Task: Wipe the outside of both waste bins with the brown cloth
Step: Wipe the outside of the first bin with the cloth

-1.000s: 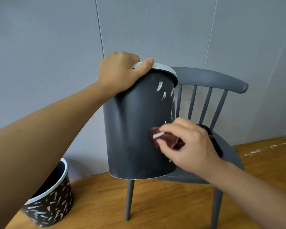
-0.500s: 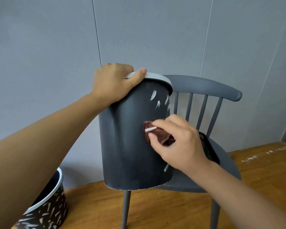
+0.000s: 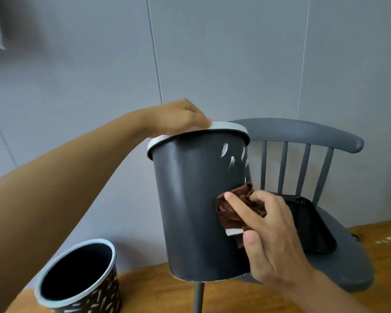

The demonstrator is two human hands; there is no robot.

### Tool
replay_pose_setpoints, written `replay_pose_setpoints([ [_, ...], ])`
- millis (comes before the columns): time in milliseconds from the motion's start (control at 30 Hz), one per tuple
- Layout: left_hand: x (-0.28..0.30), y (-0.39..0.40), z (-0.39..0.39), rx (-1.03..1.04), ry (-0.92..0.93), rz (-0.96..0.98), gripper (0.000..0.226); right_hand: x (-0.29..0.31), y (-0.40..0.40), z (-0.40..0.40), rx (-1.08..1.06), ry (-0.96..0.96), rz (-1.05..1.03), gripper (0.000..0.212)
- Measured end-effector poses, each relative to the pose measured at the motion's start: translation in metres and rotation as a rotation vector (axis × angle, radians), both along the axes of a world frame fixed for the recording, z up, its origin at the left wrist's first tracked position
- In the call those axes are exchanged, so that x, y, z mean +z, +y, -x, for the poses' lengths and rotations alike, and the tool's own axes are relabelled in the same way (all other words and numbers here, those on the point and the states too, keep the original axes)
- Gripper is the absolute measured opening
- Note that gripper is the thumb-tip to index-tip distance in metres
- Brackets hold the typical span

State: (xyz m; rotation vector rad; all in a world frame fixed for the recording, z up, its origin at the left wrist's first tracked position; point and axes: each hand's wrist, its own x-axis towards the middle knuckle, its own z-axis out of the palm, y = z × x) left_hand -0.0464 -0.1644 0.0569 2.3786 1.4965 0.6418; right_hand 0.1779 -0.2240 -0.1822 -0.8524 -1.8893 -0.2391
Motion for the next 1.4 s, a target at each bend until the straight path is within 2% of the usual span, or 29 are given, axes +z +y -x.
replay_pose_setpoints([
  [67, 0.002, -0.001, -0.007, 0.005, 0.031, -0.005, 0.032, 0.001, 0.001, 0.003, -0.016, 0.012, 0.014, 0.055],
  [200, -0.011, 0.004, -0.024, 0.043, 0.093, -0.111, 0.031, 0.001, 0.002, 0.005, -0.005, 0.041, -0.009, 0.051],
  [400, -0.034, 0.011, -0.032, 0.13, 0.132, -0.489, 0.055, 0.002, 0.0, 0.005, 0.109, 0.174, 0.049, 0.052],
  [533, -0.041, 0.014, -0.035, 0.128, 0.159, -0.632, 0.053, 0.007, -0.007, 0.006, 0.164, 0.216, 0.061, 0.046],
  [667, -0.045, 0.015, -0.042, 0.055, 0.122, -0.688, 0.054, 0.02, -0.009, -0.002, 0.135, 0.266, -0.006, 0.038],
  [867, -0.054, 0.014, -0.037, 0.018, 0.059, -0.734, 0.059, 0.05, -0.001, -0.028, -0.017, 0.323, -0.041, 0.04],
  [1067, -0.057, 0.013, -0.035, 0.032, 0.03, -0.739, 0.055, 0.087, 0.023, -0.012, -0.069, 0.235, -0.09, 0.036],
  [1267, -0.06, 0.013, -0.031, 0.049, -0.011, -0.761, 0.054, 0.086, 0.024, 0.022, -0.162, 0.201, -0.184, 0.032],
  [1400, -0.062, 0.014, -0.022, 0.078, -0.028, -0.765, 0.054, 0.072, 0.01, 0.021, -0.084, 0.026, -0.182, 0.03],
])
